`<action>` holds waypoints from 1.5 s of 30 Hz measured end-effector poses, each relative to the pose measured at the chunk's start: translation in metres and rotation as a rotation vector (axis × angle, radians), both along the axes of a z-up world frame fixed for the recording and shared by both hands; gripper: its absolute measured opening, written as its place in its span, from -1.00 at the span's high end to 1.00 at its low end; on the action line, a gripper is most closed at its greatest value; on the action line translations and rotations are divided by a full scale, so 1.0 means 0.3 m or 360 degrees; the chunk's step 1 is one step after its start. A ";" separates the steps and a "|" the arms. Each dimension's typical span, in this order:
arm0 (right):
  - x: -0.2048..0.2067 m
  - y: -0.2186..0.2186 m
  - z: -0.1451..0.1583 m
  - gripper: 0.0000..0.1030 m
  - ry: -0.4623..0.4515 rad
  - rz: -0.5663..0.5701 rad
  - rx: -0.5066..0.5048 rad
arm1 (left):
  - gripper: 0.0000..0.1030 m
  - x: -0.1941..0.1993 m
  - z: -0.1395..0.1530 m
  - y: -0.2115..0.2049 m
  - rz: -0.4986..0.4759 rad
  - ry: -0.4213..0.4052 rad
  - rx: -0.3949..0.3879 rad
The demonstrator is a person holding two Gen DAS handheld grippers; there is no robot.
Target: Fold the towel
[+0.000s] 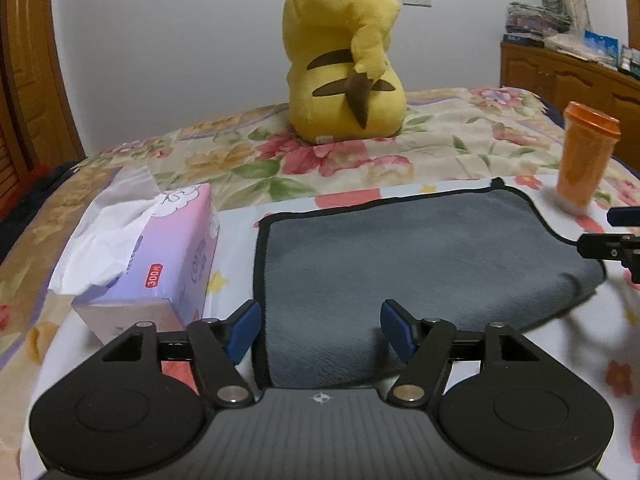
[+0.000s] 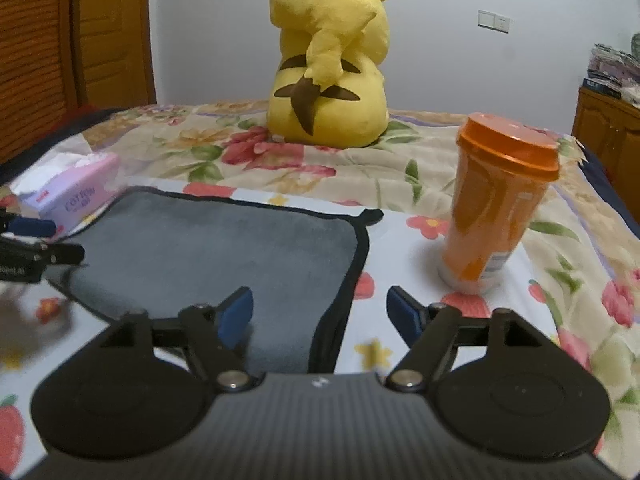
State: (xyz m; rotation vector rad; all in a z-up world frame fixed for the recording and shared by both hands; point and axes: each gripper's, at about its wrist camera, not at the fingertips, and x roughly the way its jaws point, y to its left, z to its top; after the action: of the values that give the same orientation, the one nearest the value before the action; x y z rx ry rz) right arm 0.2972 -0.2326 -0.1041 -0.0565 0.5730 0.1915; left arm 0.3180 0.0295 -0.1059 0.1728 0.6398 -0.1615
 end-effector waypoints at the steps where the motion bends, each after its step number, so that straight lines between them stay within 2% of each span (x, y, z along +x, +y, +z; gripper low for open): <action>1: -0.009 0.001 0.007 -0.58 -0.0007 0.0000 0.0005 | -0.41 -0.010 0.005 -0.004 -0.0005 -0.0001 0.0000; 5: -0.046 -0.002 0.028 -0.76 -0.0023 -0.0011 0.0021 | -0.60 -0.050 0.033 -0.025 -0.0009 -0.0027 0.0018; 10: -0.090 -0.003 0.046 -0.87 -0.0016 -0.0017 0.0010 | -0.85 -0.095 0.063 -0.039 -0.0027 -0.0034 0.0001; 12: -0.108 -0.004 0.054 -1.00 -0.0016 -0.0014 0.0011 | -0.90 -0.114 0.075 -0.045 -0.0035 -0.0050 0.0008; 14: -0.129 -0.008 0.061 -1.00 -0.0017 -0.0020 0.0011 | -0.99 -0.134 0.088 -0.048 -0.0034 -0.0063 0.0012; 21: -0.190 -0.006 0.090 -1.00 -0.0019 -0.0027 0.0011 | -1.00 -0.201 0.143 -0.044 -0.0031 -0.0071 -0.0039; 32: -0.288 -0.009 0.156 -1.00 -0.0054 -0.0033 0.0023 | -1.00 -0.308 0.228 -0.050 0.0016 -0.0114 -0.0019; 45: -0.416 -0.029 0.271 -1.00 -0.0133 -0.0048 0.0039 | -1.00 -0.468 0.349 -0.080 -0.0022 -0.0135 -0.0015</action>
State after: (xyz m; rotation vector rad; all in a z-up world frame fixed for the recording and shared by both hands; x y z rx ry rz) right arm 0.1724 -0.2412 -0.0229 -0.0317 0.4879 0.1661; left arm 0.1777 0.0054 -0.0011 0.1741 0.5534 -0.1693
